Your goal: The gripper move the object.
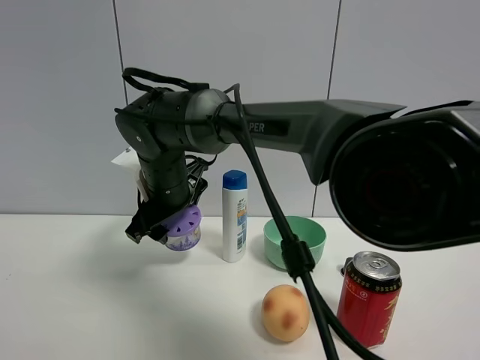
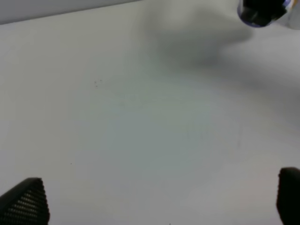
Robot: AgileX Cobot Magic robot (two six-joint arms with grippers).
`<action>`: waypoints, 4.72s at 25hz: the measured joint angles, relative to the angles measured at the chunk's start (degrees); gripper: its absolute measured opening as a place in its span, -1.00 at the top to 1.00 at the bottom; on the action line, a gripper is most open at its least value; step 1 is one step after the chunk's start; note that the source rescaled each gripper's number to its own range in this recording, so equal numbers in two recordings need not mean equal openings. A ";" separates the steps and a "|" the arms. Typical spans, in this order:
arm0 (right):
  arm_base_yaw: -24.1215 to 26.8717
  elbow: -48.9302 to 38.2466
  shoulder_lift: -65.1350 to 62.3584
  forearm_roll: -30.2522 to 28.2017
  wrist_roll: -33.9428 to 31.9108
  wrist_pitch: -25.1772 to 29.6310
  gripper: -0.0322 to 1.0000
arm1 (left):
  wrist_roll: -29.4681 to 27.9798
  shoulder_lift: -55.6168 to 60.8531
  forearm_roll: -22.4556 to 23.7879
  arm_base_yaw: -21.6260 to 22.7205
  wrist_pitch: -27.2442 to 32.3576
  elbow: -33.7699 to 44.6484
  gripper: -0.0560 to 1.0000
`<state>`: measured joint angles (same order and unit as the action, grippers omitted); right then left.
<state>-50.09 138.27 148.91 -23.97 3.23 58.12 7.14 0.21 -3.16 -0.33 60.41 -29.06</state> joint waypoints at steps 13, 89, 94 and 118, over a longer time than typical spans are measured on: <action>0.89 0.00 2.04 -4.40 -0.82 -5.55 0.94 | 0.00 0.00 0.00 0.00 0.00 0.00 -1.00; -3.35 0.00 -5.77 0.25 -3.23 -5.82 0.32 | 0.00 0.00 0.00 0.00 0.00 0.00 -1.00; -6.75 0.00 -13.20 2.16 0.88 0.03 0.32 | 0.00 0.00 0.00 0.00 0.00 0.00 -1.00; 0.58 -42.75 -57.96 -0.19 -14.46 11.44 0.32 | 0.00 0.00 0.00 0.00 0.00 0.00 -1.00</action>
<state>-49.52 95.53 90.96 -24.16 -11.23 69.56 7.14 0.21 -3.16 -0.33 60.41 -29.06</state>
